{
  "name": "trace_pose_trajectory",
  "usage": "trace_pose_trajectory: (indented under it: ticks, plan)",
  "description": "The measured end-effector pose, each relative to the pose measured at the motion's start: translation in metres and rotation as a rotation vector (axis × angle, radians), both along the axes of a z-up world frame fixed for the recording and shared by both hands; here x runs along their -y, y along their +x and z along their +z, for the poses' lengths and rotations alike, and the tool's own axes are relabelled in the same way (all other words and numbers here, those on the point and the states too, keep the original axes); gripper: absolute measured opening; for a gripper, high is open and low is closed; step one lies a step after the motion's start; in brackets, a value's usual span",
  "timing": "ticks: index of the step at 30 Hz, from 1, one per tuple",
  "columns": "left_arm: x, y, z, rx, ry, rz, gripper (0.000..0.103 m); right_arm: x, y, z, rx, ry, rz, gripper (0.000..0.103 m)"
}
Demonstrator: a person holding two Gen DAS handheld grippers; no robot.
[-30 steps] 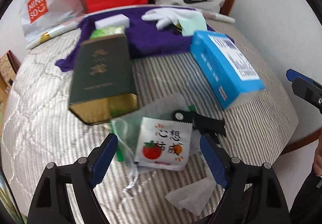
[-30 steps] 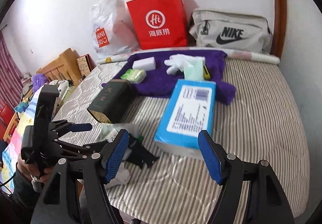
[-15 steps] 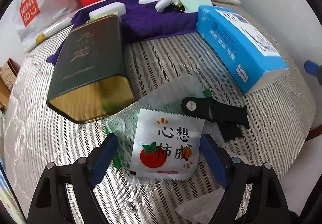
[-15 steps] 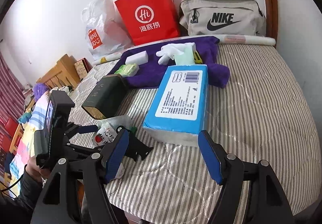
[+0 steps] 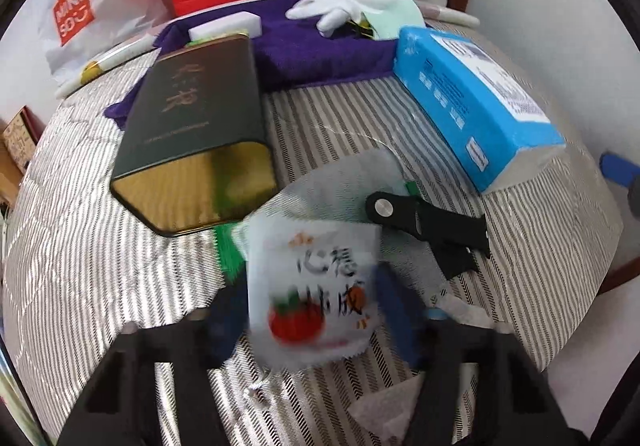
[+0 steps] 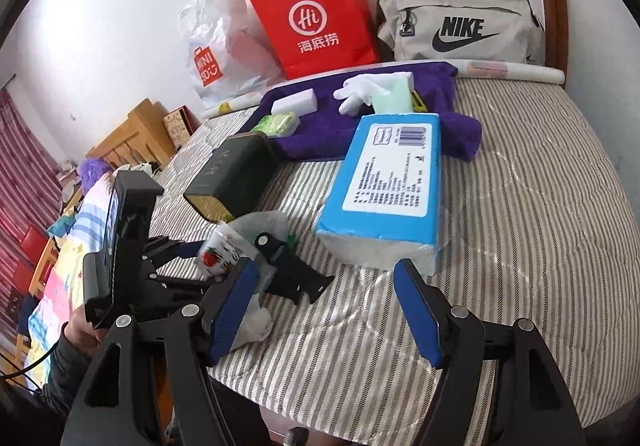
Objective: Organize soft objects
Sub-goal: 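Reach the left gripper to the white tomato-print packet and grasp it, then grasp the white cloth ball with the right gripper while the left gripper lifts the packet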
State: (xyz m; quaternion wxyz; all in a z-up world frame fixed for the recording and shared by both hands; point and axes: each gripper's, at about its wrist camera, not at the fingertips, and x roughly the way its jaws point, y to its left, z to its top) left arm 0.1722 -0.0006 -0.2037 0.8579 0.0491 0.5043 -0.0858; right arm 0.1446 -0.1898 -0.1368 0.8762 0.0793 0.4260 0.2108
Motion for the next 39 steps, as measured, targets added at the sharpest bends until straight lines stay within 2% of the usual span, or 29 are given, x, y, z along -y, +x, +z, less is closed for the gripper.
trace_pose_trajectory:
  ticks: [3,14,18,22,24,28,33,37,39]
  plan:
    - [-0.009,0.001,0.002,-0.009,-0.049,0.020,0.032,-0.001,-0.005,0.001,0.004,-0.001,0.008,0.071]
    - [-0.030,-0.008,0.010,-0.009,-0.112,0.057,0.015,-0.016,-0.011,0.000,-0.002,-0.005,0.043,0.071]
    - [-0.038,-0.011,0.013,-0.009,-0.125,0.064,0.015,-0.021,-0.014,-0.002,-0.006,-0.006,0.060,0.071]
    - [-0.049,-0.010,0.007,-0.060,-0.155,0.084,0.015,-0.028,-0.014,-0.006,-0.019,-0.017,0.081,0.071]
    - [-0.055,-0.011,0.004,-0.073,-0.178,0.096,0.020,-0.032,-0.015,-0.008,-0.027,-0.021,0.093,0.071]
    - [-0.062,-0.019,0.002,-0.072,-0.129,0.113,0.022,-0.038,-0.013,-0.011,-0.037,-0.030,0.105,0.071]
    - [-0.073,-0.031,0.001,-0.062,-0.143,0.114,0.023,-0.040,-0.012,-0.013,-0.050,-0.029,0.111,0.071]
    - [-0.076,-0.042,0.002,-0.044,-0.125,0.114,0.023,-0.042,-0.013,-0.013,-0.052,-0.032,0.118,0.071]
    - [-0.078,-0.046,0.001,-0.031,-0.120,0.112,0.019,-0.043,-0.014,-0.014,-0.054,-0.030,0.124,0.071]
